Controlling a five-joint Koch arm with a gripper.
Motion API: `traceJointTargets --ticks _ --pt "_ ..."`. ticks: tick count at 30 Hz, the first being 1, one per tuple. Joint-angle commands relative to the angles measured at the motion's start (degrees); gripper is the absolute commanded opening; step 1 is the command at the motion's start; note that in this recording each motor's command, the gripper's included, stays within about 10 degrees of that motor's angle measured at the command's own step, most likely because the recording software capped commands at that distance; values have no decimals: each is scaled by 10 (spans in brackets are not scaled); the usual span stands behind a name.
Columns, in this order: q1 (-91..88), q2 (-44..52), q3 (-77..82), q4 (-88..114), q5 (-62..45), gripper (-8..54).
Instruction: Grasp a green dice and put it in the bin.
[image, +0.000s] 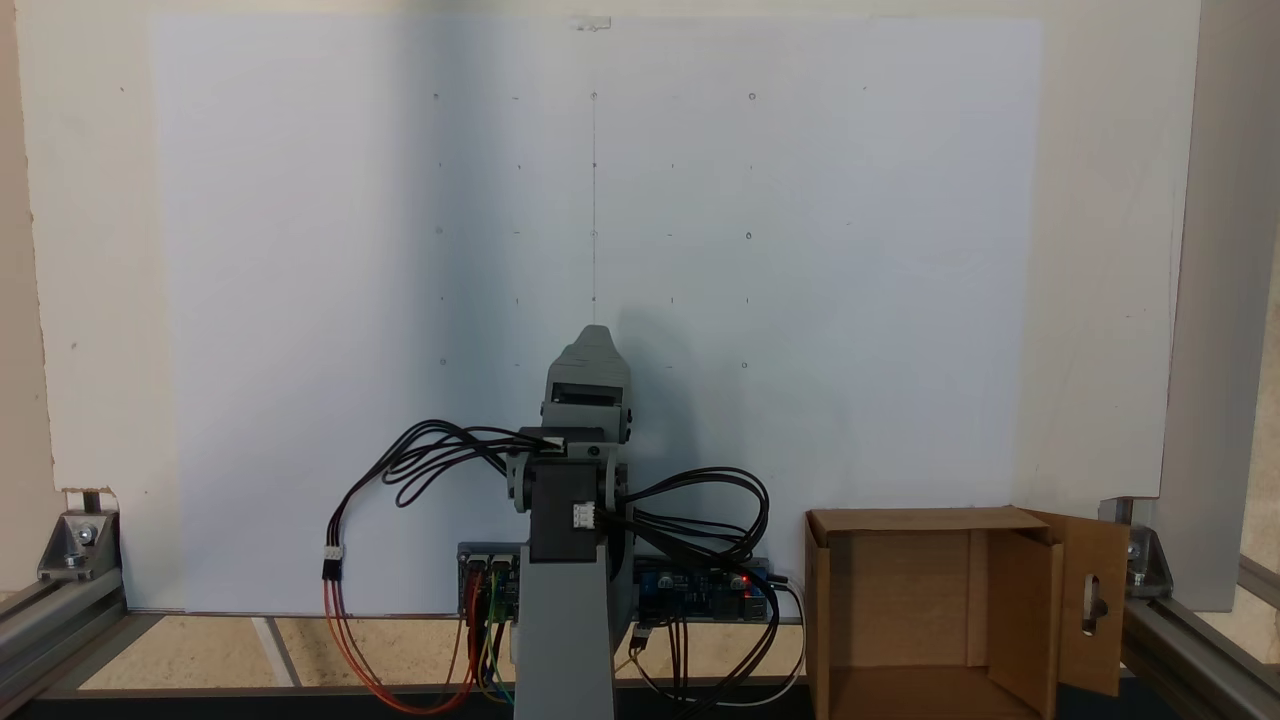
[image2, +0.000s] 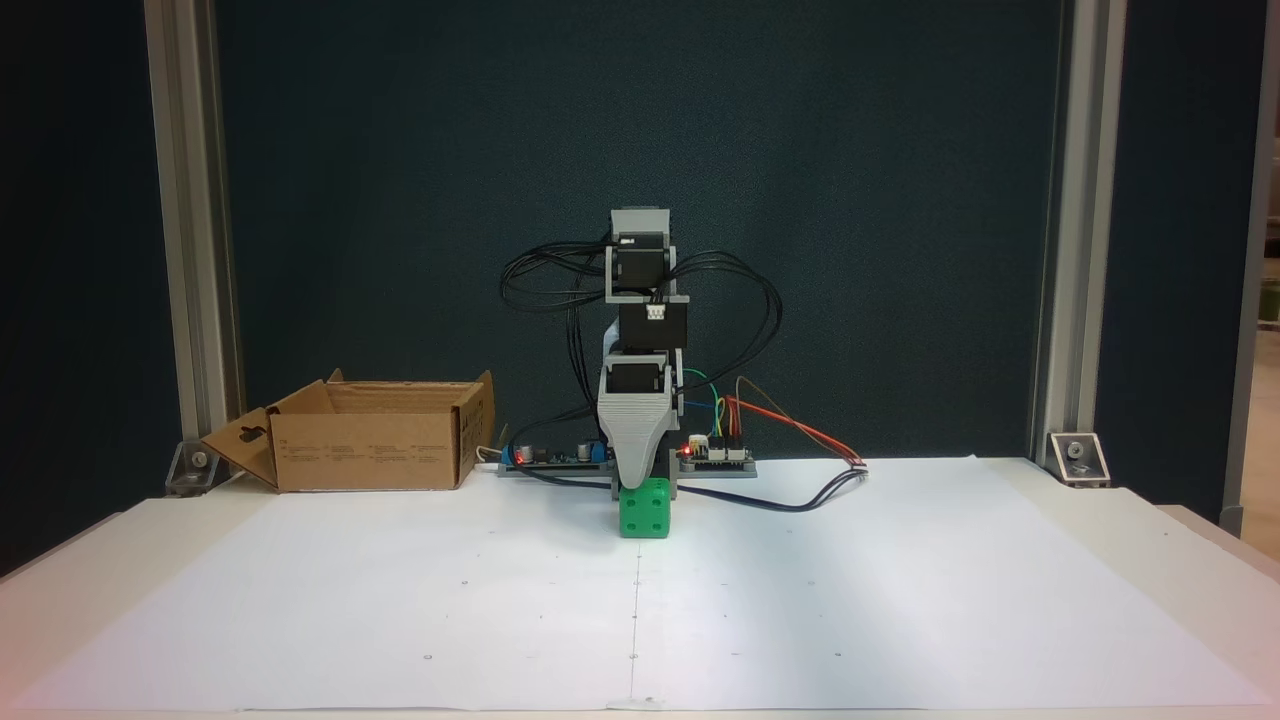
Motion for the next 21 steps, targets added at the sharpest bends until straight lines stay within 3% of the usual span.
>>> traceJointTargets --ticks 1,21 --pt "-11 12 -7 -13 20 446" --pt "-40 -65 9 -47 29 439"
